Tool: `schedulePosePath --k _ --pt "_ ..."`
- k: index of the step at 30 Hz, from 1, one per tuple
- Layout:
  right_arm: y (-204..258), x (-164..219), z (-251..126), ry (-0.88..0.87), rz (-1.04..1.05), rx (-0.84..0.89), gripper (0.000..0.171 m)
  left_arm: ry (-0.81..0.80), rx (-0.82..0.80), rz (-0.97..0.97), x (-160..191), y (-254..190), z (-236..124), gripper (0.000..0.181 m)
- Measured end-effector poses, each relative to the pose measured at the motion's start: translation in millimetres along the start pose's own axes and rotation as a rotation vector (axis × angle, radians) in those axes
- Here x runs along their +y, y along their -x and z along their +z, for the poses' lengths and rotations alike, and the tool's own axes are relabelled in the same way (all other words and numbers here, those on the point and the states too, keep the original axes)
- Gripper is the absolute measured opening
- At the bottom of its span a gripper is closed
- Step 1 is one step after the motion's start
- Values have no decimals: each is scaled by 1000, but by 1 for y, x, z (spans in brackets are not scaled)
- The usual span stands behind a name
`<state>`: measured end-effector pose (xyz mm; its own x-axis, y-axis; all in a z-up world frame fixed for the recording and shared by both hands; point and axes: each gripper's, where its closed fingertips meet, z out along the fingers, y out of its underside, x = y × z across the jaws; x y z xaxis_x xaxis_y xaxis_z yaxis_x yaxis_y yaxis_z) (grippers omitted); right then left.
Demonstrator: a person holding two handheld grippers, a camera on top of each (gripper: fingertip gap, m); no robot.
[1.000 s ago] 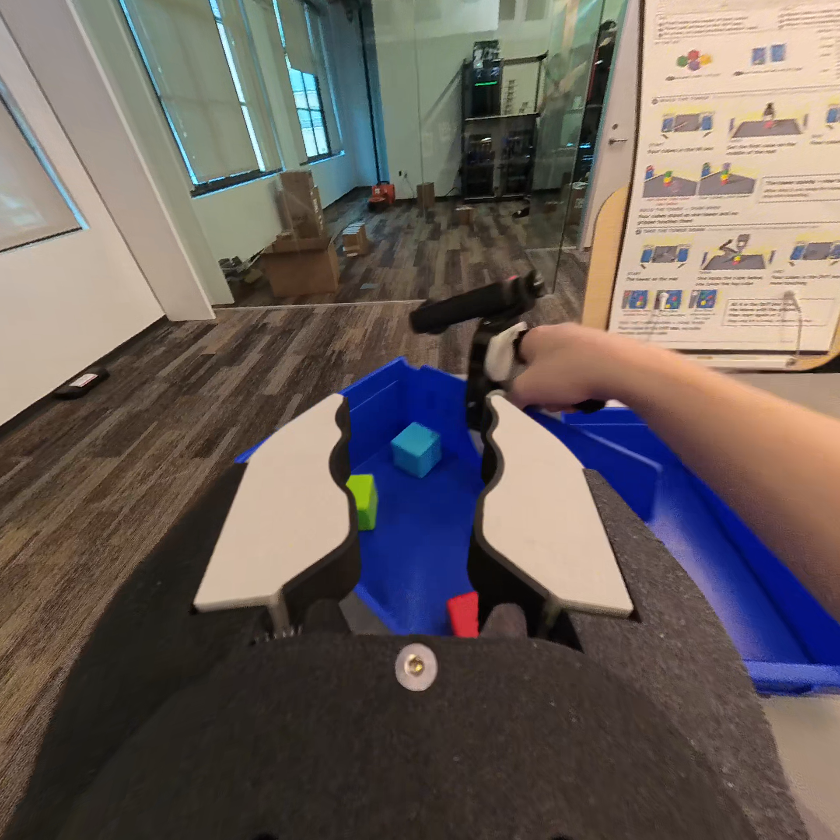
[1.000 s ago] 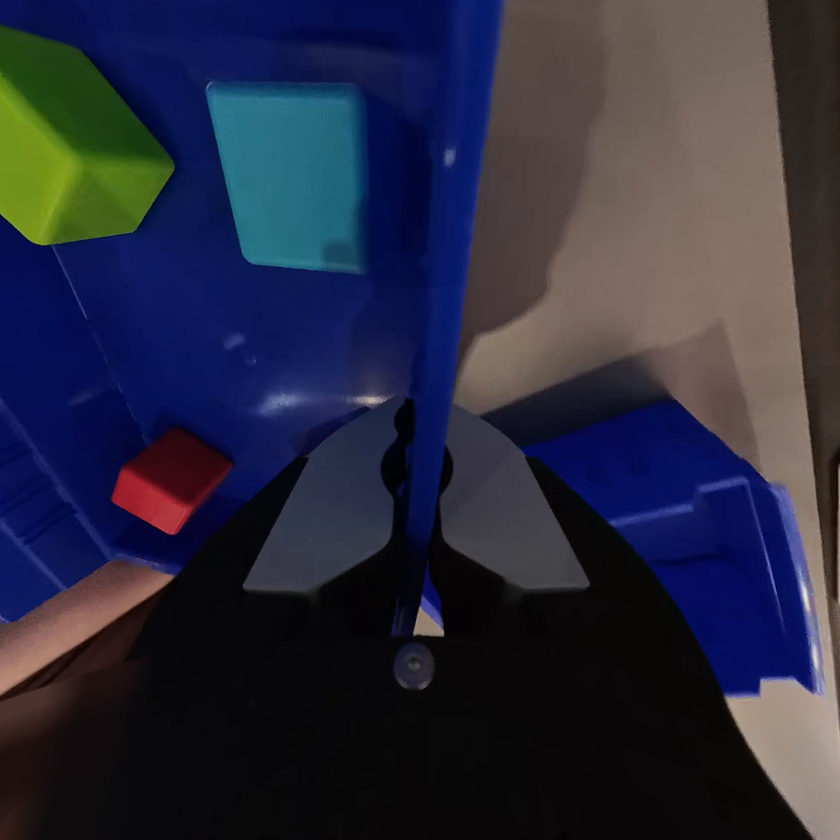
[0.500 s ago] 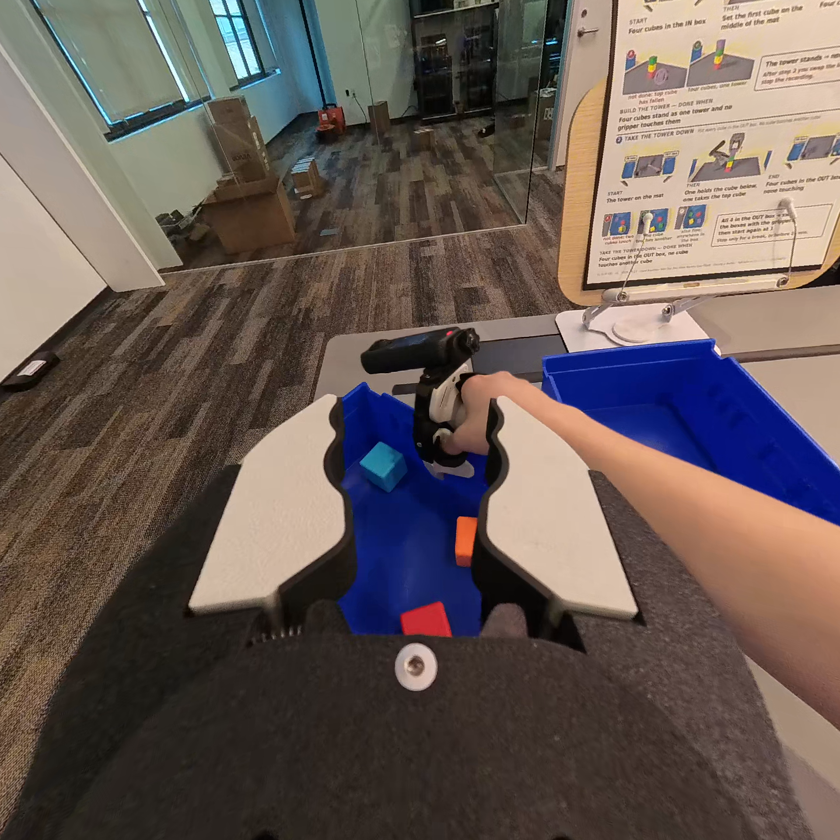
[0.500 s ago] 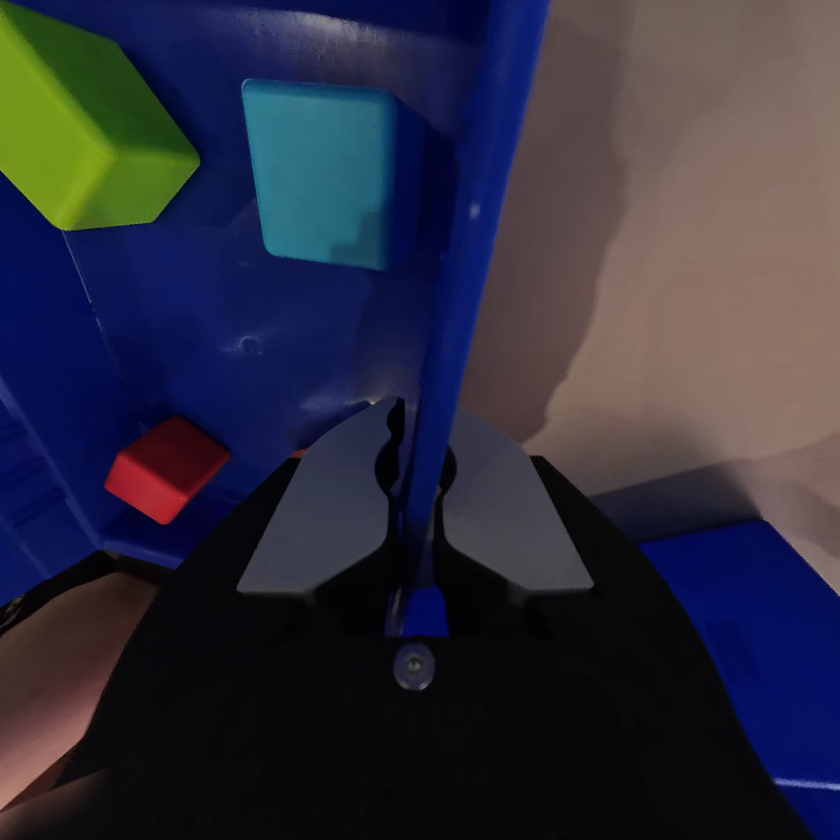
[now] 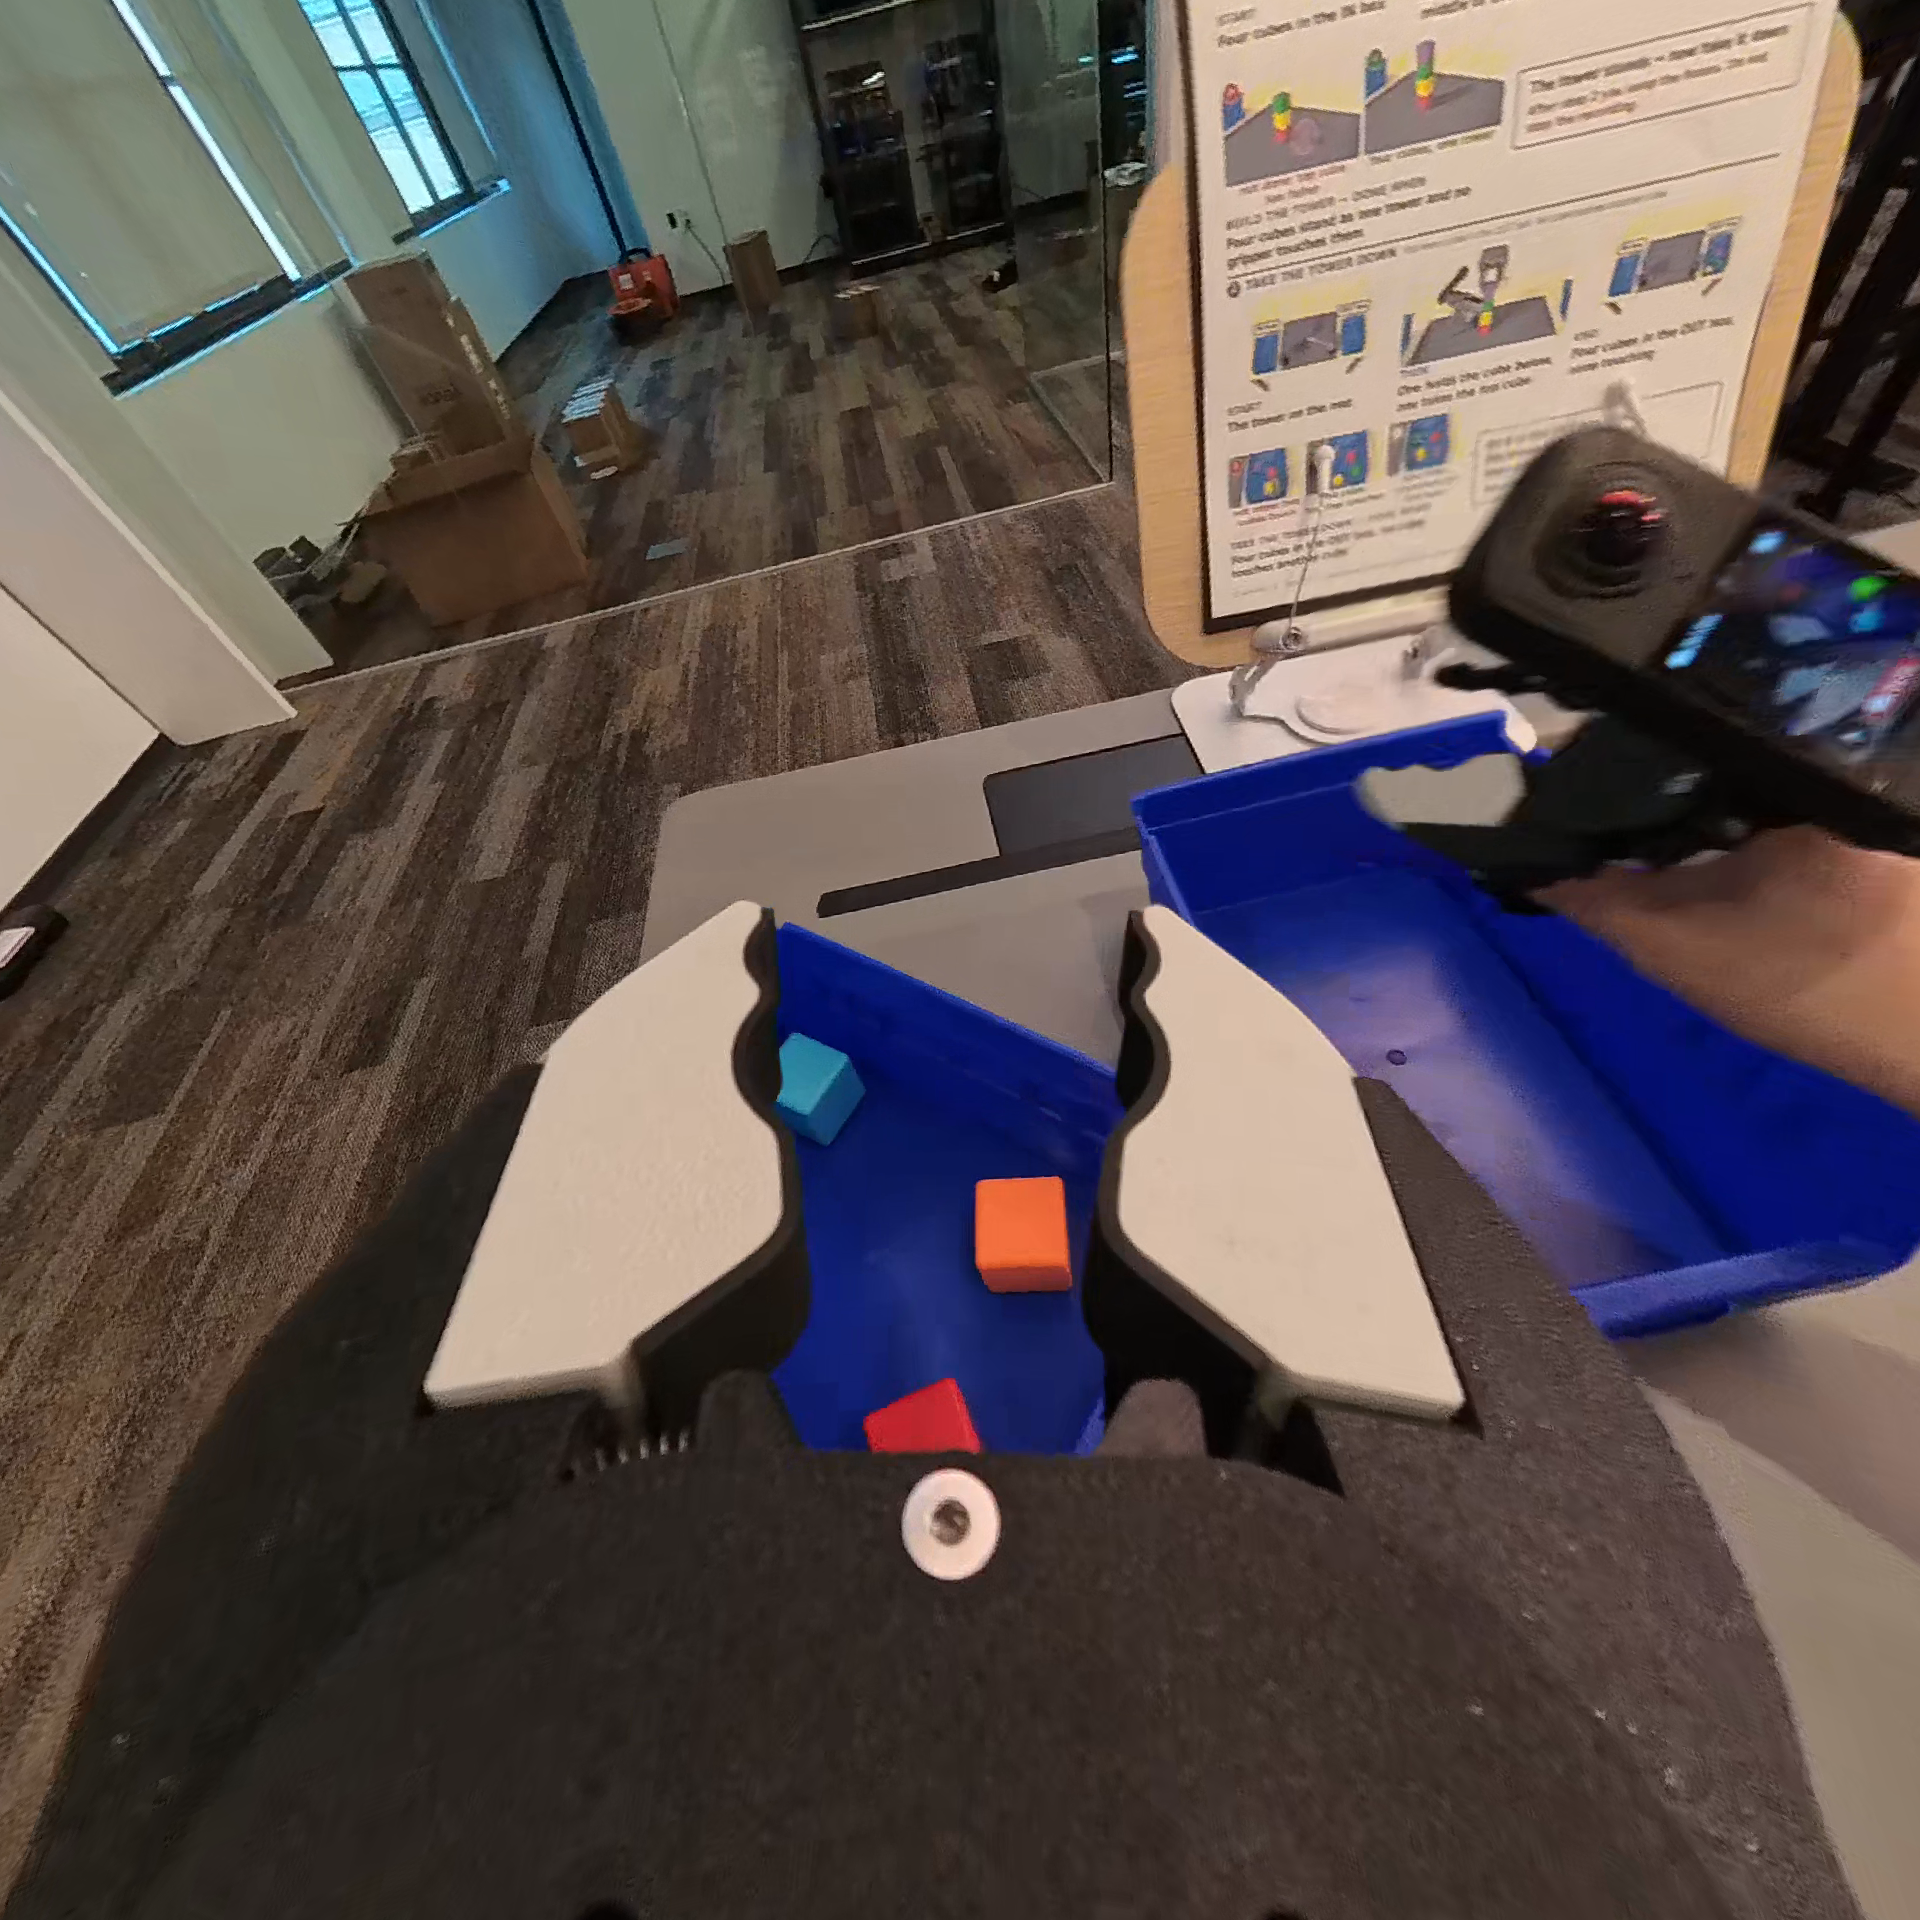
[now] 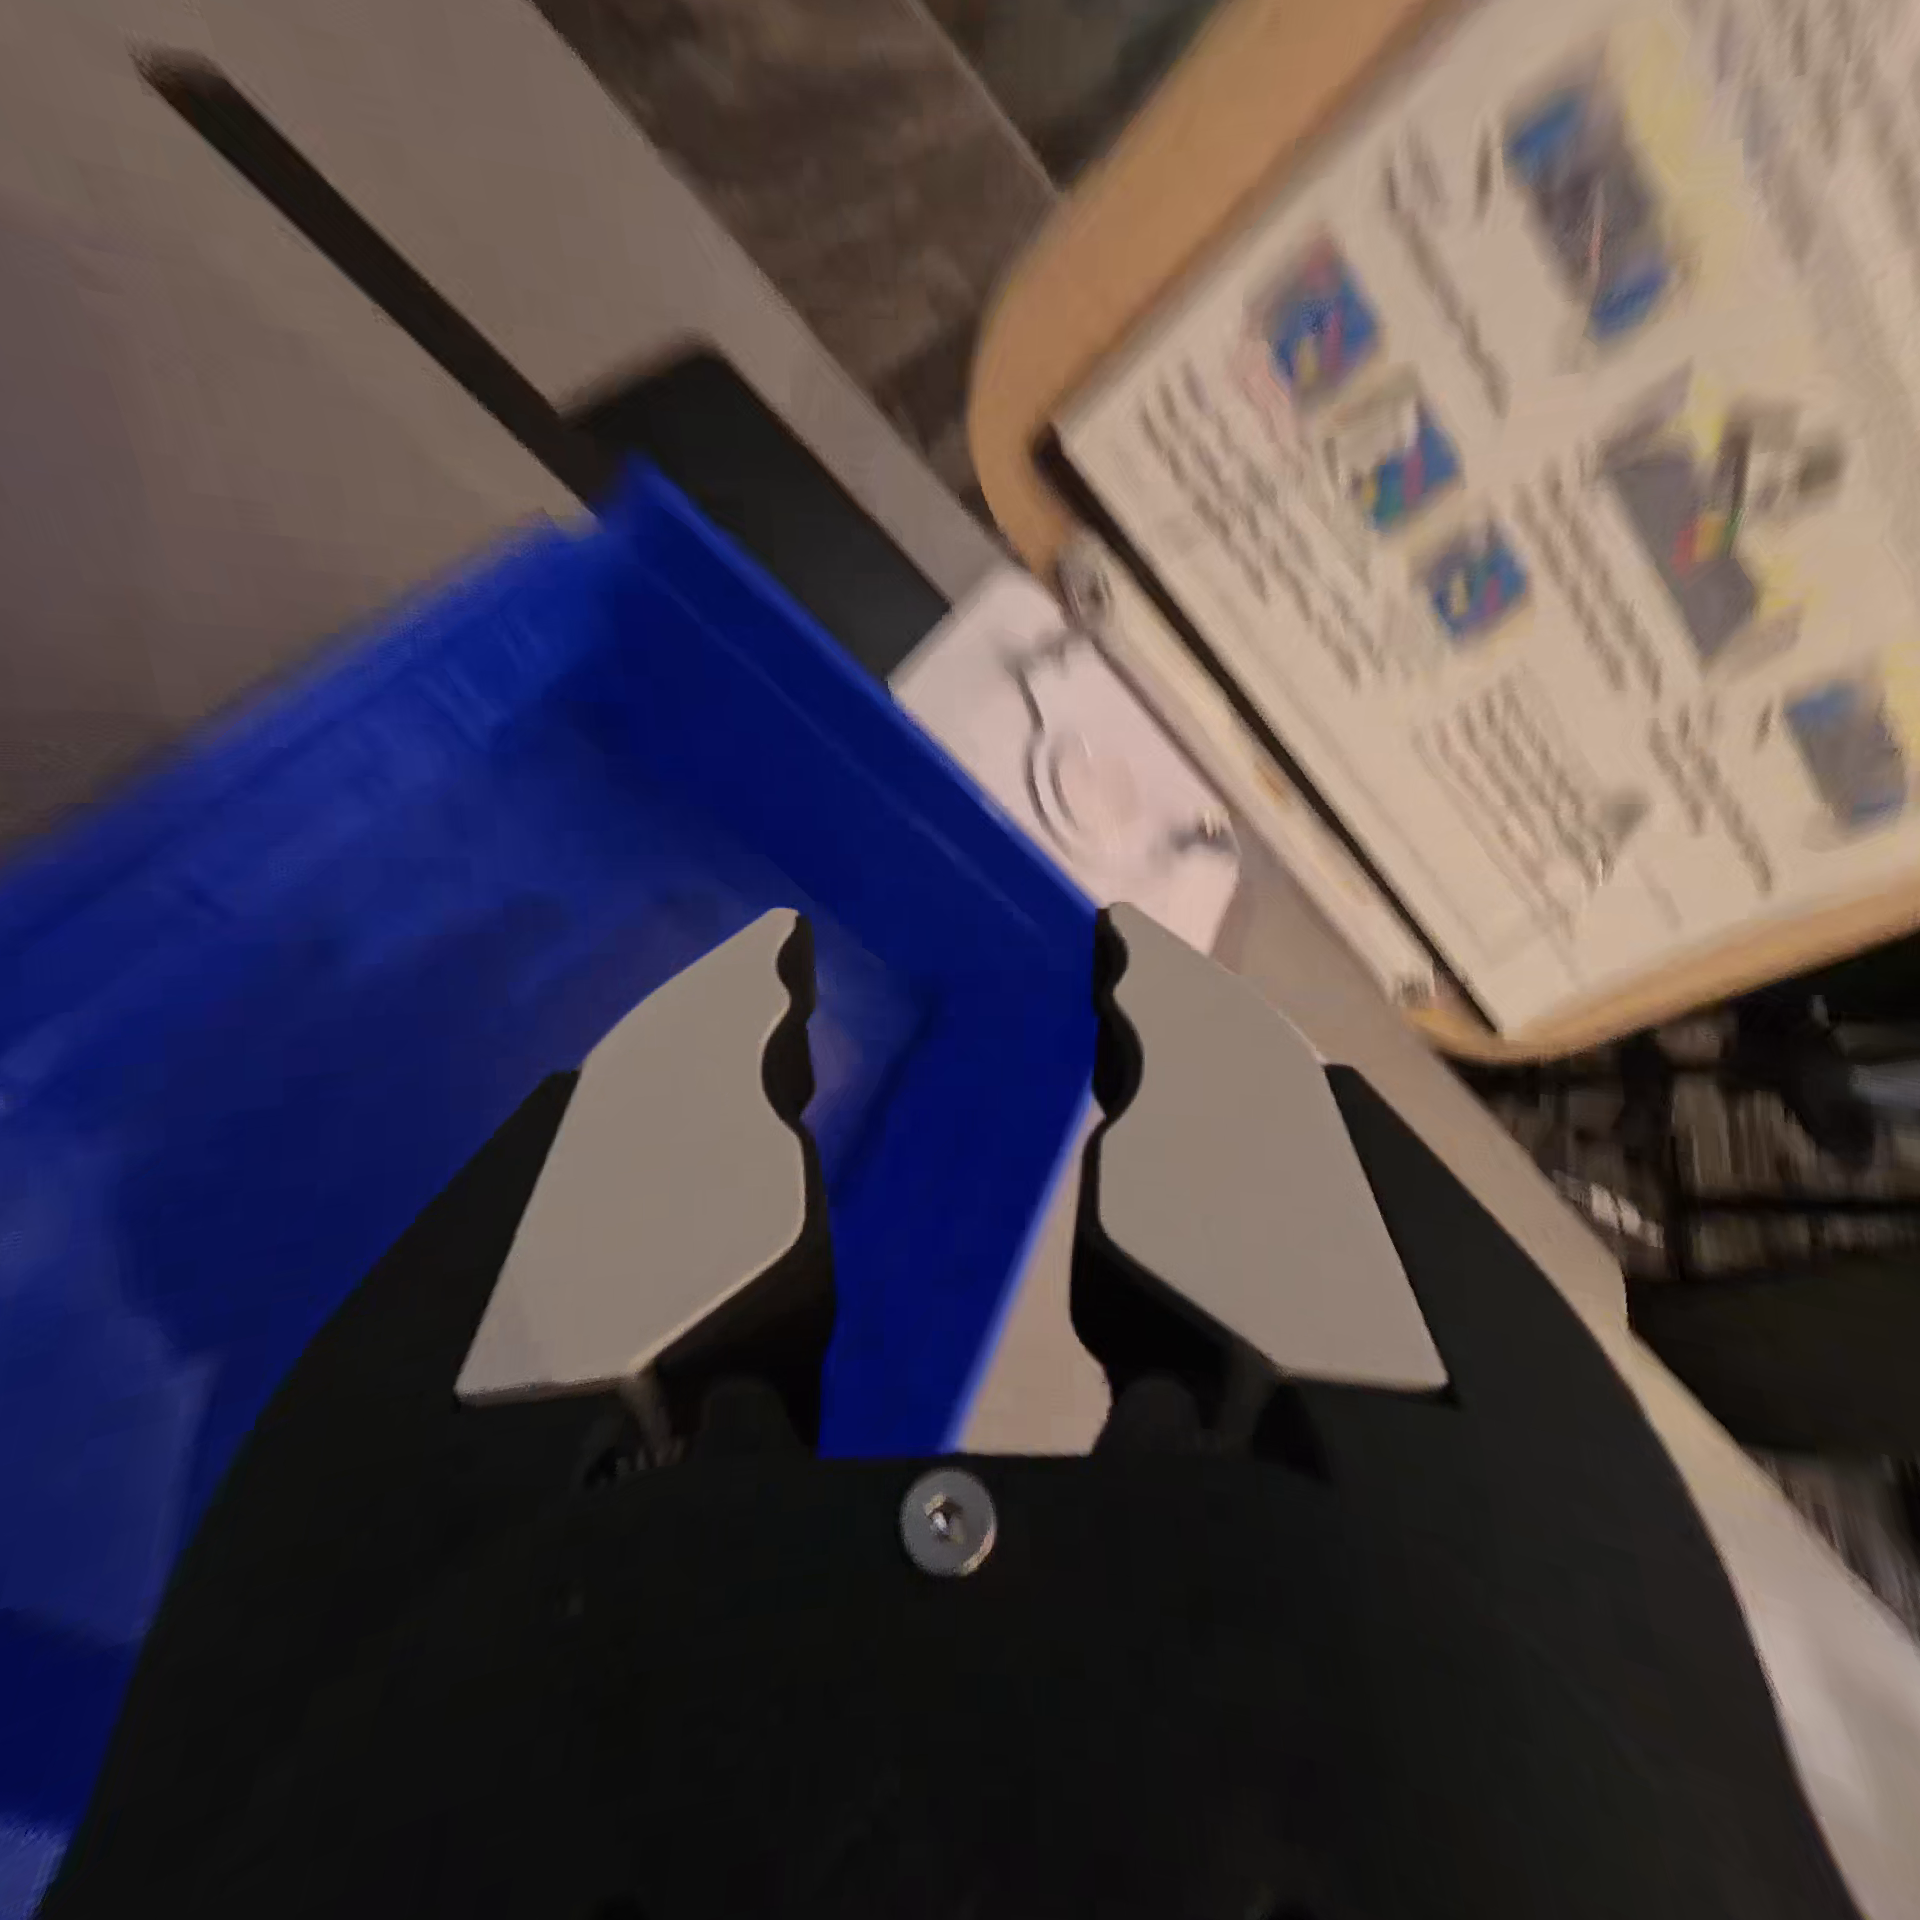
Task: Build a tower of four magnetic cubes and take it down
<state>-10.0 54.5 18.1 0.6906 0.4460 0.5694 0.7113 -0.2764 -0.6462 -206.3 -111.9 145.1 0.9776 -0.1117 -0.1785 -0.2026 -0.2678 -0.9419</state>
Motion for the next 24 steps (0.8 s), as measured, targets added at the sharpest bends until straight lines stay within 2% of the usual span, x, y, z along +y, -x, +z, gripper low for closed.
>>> schedulePosePath --k 4,7,8,10,14,15,16,17,19,24 --pt "-43 95 -4 216 117 78 68 12 6 56 -2 -17 -1 64" --pt "-38 138 -4 318 269 -13 73 9 12 99 -5 -30 -4 65" --pt "-35 142 -4 318 330 -51 72 10 13 112 -6 -34 -5 65" --pt "-20 142 -3 316 411 -168 51 14 -3 136 -6 -39 -5 65" --pt "15 162 11 519 507 -387 51 25 -17 175 -6 -50 -4 66" --pt "23 168 13 585 528 -437 43 31 -13 185 -5 -53 -3 66" --pt "30 171 15 628 537 -487 22 37 -11 196 -5 -56 -2 66" --pt "35 173 18 657 538 -524 17 43 -9 204 -4 -58 -2 67" --pt "34 179 20 712 537 -543 12 53 -2 219 -2 -61 -1 67" --pt "6 204 20 719 573 -566 8 82 -6 231 5 -57 1 67"
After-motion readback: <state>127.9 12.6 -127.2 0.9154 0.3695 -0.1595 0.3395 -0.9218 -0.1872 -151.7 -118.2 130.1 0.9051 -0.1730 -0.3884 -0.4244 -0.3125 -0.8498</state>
